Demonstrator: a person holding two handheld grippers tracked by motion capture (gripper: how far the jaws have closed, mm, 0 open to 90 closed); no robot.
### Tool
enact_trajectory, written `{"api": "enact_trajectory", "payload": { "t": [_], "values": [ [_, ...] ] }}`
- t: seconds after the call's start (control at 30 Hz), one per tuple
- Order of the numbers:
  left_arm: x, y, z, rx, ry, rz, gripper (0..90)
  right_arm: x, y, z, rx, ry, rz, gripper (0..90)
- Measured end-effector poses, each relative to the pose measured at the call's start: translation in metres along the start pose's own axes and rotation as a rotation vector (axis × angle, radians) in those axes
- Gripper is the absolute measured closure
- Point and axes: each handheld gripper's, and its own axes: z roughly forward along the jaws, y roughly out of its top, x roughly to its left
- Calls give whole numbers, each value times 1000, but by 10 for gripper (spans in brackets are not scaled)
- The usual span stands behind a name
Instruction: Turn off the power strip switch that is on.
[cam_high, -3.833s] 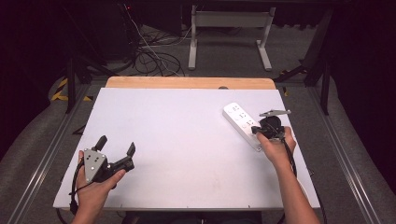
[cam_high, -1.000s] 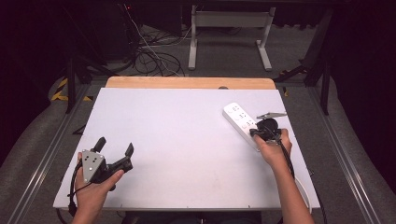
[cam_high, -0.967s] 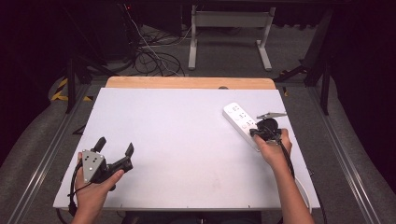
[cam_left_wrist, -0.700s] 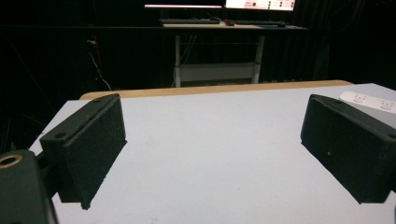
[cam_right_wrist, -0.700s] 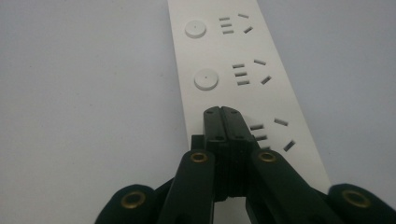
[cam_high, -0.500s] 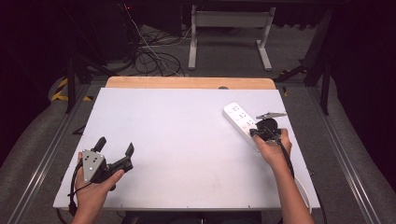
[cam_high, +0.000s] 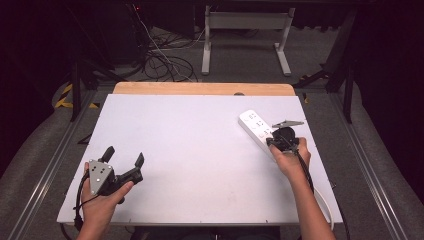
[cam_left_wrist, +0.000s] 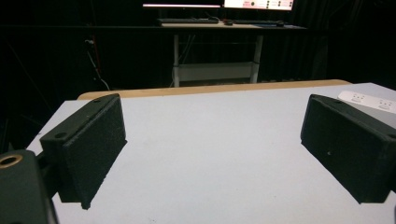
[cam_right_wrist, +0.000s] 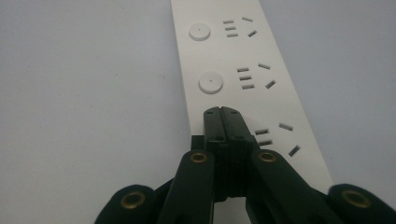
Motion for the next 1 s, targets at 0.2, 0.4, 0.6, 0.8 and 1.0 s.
{"api": "enact_trajectory", "payload": {
  "t": [0.2,0.4,0.6,0.8,1.0],
  "values": [
    [1,0,0,0,3,-3,71,-1,0,0,-1,8,7,900],
    [0,0,0,0,1,-3,71,-1,1,-2,-12,1,6,900],
    [0,0,0,1,0,-2,71,1,1,-2,-10,-6,-3,900],
    [1,0,0,1,1,-2,71,1,1,-2,-10,-10,-5,900],
    [0,0,0,1,0,-1,72,2,1,-2,-14,-16,-10,900]
  ]
}}
